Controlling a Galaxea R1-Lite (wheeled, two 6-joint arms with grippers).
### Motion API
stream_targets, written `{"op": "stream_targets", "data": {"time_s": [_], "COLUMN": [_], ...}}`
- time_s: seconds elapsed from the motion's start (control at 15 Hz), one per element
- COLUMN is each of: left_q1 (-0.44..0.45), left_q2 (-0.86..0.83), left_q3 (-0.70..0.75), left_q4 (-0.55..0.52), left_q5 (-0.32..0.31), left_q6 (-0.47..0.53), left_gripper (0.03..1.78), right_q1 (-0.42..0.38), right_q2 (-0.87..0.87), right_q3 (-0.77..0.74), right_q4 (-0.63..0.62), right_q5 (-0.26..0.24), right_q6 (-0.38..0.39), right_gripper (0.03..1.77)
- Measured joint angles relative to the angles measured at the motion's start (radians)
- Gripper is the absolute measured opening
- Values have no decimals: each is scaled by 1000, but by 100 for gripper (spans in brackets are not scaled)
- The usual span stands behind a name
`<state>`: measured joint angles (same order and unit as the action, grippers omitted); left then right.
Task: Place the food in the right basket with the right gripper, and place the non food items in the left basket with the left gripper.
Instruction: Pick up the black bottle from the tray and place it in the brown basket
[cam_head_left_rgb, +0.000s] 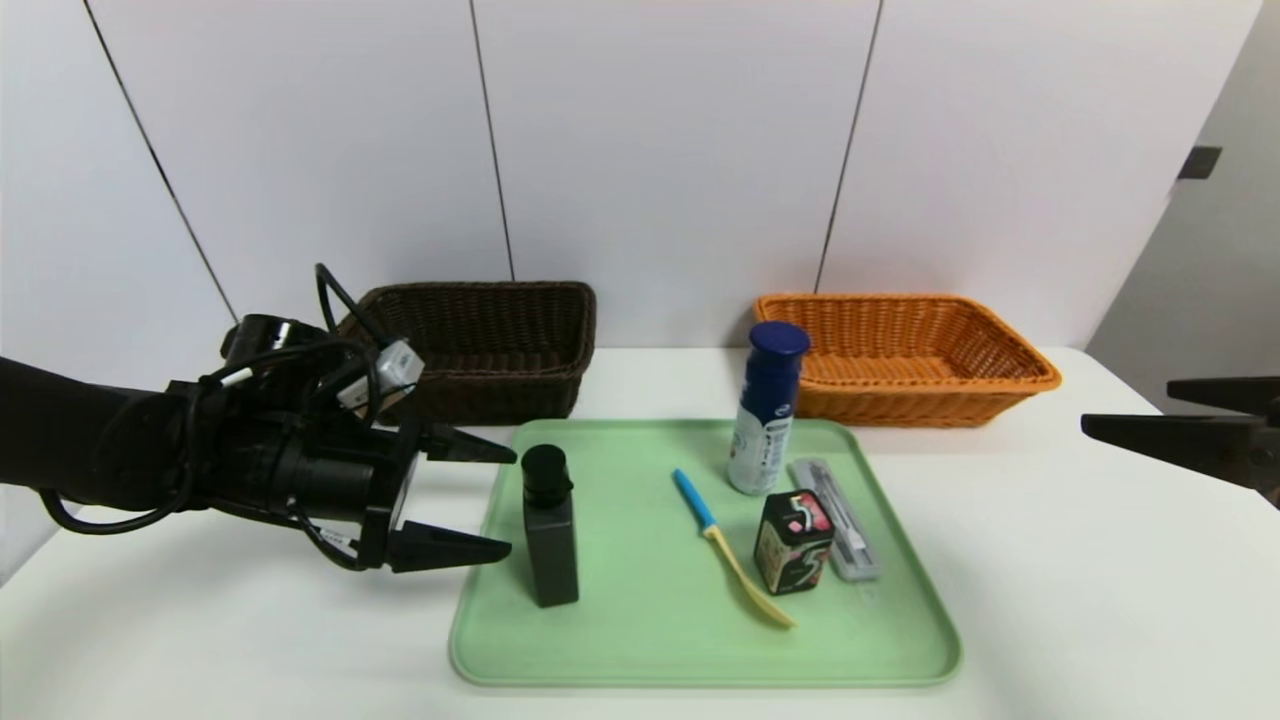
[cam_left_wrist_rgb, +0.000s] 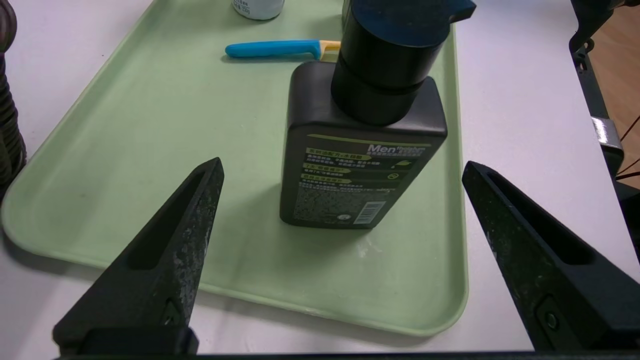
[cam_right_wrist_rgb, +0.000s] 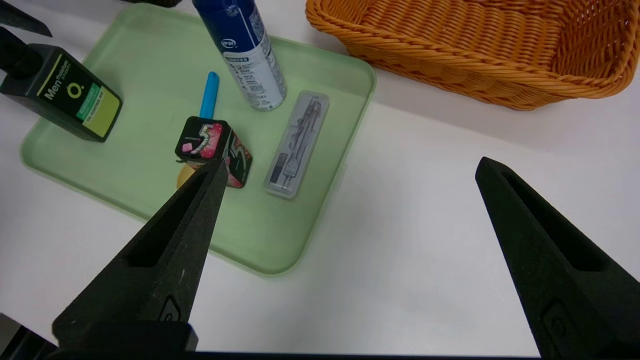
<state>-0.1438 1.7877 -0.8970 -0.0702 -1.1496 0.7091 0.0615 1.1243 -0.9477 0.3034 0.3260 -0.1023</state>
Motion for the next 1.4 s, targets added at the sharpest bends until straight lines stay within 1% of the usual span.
{"op": "stream_targets", "data": {"time_s": [0.73,1.0,1.4], "left_q1": [-60,-63,-91], "left_q2": [60,92,114], "left_q3": [-52,-44,-48], "left_q4": [-1,-47,-61], "left_q5": [4,-1,-2], "left_q6": [-7,-9,-17], "left_gripper": [169,169,169], "right_q1": [-9,-11,-13], "right_q2": [-6,-7,-7], "right_q3": [-2,-3,-3], "right_q4": [0,0,-1], "right_q5": [-2,-1,-3], "right_q6": [1,2,6], "right_gripper": [171,171,171]}}
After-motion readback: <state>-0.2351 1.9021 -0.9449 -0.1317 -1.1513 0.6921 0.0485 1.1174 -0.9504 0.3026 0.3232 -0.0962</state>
